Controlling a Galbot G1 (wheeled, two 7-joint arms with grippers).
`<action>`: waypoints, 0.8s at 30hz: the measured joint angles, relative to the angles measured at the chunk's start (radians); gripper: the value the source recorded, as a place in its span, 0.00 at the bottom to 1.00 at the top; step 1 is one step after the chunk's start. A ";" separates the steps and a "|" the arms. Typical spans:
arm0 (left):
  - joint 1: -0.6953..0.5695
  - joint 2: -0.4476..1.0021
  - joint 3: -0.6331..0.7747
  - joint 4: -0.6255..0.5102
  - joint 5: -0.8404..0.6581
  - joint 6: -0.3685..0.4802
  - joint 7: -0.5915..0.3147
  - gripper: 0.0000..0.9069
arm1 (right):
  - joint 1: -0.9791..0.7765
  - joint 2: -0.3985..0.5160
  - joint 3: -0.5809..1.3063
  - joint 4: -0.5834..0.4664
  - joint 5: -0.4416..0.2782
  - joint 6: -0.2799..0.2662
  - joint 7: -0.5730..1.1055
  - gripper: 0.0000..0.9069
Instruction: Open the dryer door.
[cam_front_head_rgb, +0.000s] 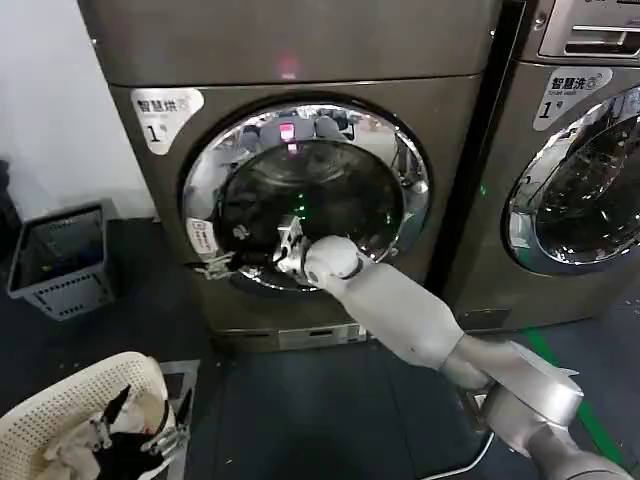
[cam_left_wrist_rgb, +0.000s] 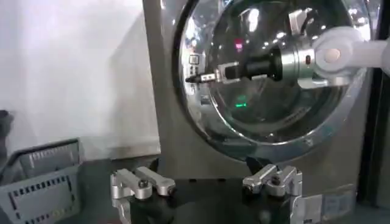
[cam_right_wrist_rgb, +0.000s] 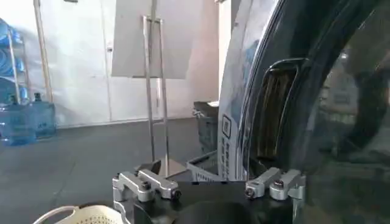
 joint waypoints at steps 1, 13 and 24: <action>-0.007 0.004 -0.005 0.002 -0.010 0.004 0.000 1.00 | 0.001 0.000 0.000 -0.002 0.001 0.000 -0.008 1.00; -0.145 0.078 -0.096 0.054 -0.158 0.100 -0.007 1.00 | 0.003 -0.020 -0.018 0.024 0.042 0.001 -0.076 1.00; -0.283 0.189 -0.130 0.133 -0.218 0.087 -0.031 1.00 | 0.009 -0.098 -0.058 0.138 0.109 -0.013 -0.127 1.00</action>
